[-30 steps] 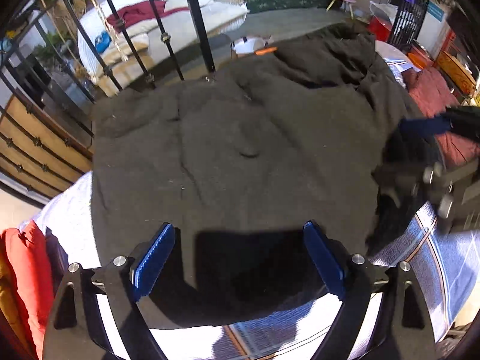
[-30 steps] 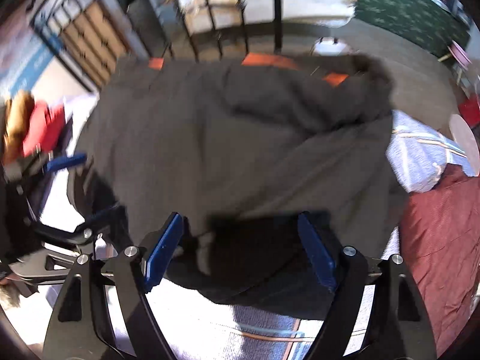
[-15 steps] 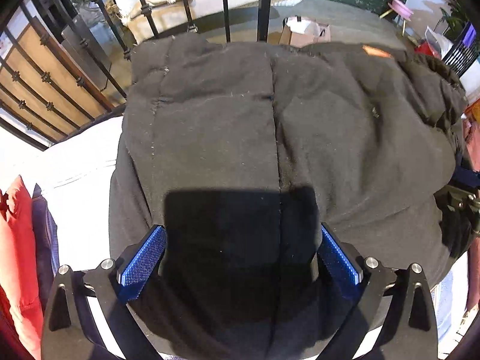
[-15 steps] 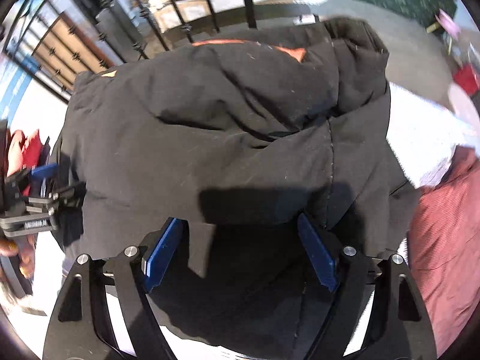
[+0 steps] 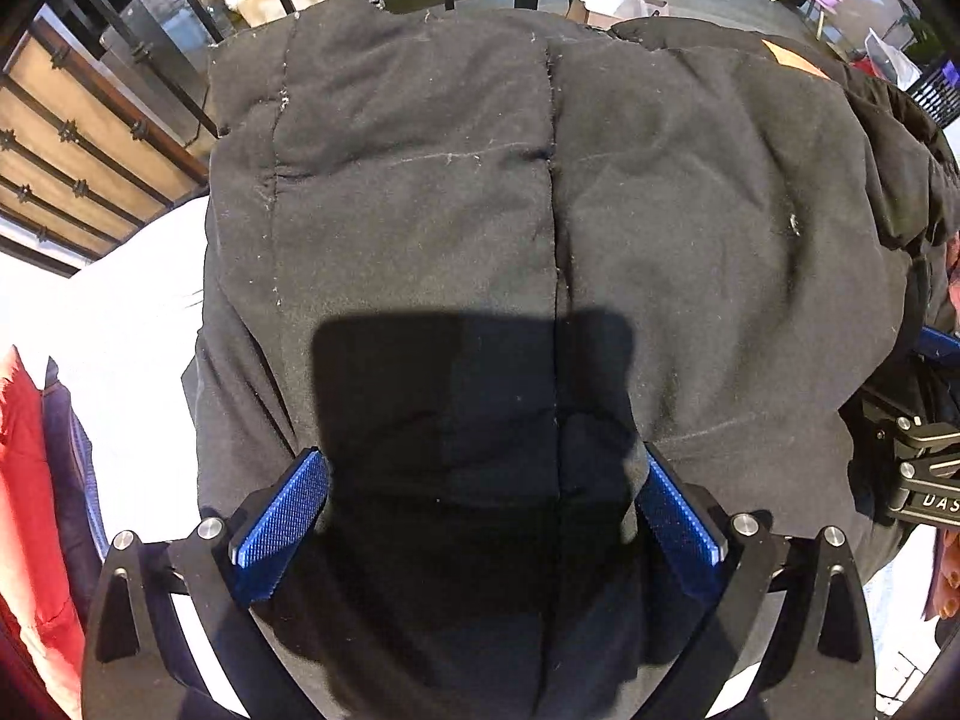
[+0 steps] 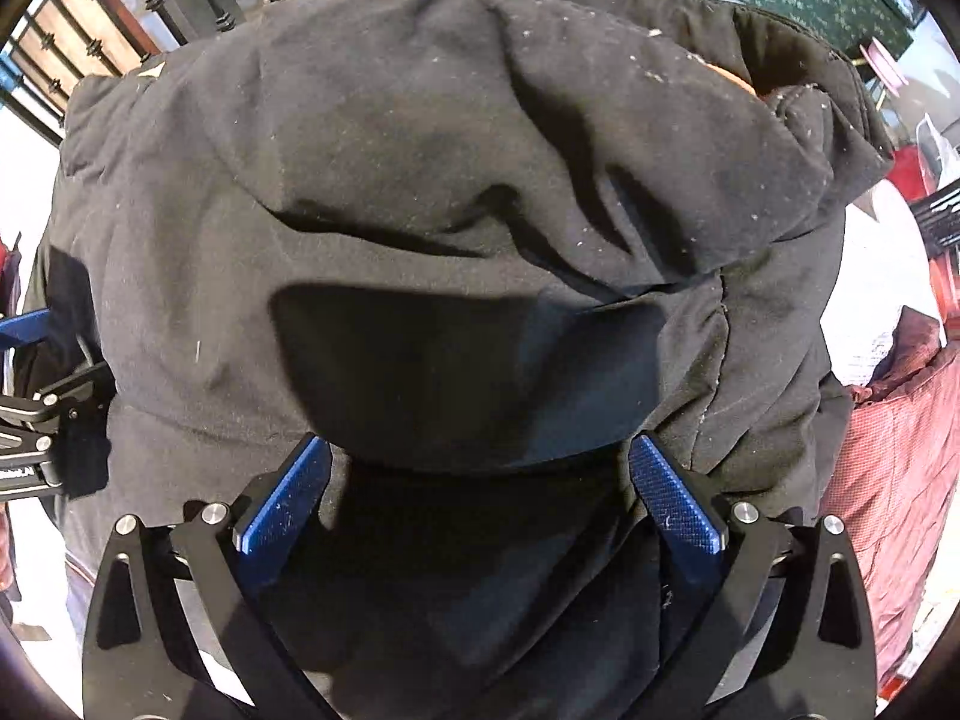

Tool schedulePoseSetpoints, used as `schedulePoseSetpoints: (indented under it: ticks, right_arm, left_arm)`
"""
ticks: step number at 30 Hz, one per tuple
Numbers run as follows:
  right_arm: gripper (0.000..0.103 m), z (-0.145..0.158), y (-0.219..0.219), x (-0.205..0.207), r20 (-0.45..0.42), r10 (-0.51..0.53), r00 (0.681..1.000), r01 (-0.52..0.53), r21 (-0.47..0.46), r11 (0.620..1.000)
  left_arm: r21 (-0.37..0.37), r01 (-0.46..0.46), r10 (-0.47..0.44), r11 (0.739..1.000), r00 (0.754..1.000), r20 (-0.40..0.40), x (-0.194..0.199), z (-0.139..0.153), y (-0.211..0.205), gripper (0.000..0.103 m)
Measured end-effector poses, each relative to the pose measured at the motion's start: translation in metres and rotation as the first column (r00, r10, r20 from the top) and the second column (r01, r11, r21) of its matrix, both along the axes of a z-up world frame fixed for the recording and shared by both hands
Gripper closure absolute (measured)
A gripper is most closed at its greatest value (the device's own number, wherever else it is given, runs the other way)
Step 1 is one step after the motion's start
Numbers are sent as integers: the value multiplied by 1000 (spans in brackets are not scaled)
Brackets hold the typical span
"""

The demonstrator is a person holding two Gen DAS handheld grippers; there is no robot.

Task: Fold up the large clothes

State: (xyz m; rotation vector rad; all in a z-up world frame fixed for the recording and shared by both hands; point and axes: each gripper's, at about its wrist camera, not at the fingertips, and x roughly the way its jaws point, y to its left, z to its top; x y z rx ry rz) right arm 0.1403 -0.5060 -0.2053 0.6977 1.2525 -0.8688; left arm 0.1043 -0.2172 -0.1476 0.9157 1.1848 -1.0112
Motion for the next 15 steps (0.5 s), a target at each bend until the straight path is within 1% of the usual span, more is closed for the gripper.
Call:
schedulePoseSetpoints:
  ticks: [2, 4, 6, 9, 12, 15]
  right_arm:
    - [5, -2, 5, 7, 2, 2, 1000, -2, -18, 1000]
    - [5, -1, 13, 4, 12, 4, 1000, -4, -39, 999]
    - [5, 3, 20, 0, 30, 6, 1000, -4, -58, 998]
    - [5, 13, 29, -7, 60, 17, 998, -13, -71, 997]
    - [6, 36, 41, -22, 91, -2, 996, 12, -111, 994]
    - [6, 53, 57, -38, 124, -28, 992, 49, -168, 985]
  left_arm:
    - [-17, 3, -2, 1000, 1000, 18, -3, 2, 3, 5]
    - [-40, 8, -7, 999, 999, 32, -7, 7, 7, 5]
    - [-70, 9, -5, 998, 999, 53, -10, 18, 12, 5]
    - [-130, -12, 24, 991, 996, 86, -12, 36, 28, 6]
    - [-179, -64, 79, 982, 994, 76, -11, 53, 54, 6]
    - [-193, -113, 124, 975, 991, 47, -9, 62, 77, 6]
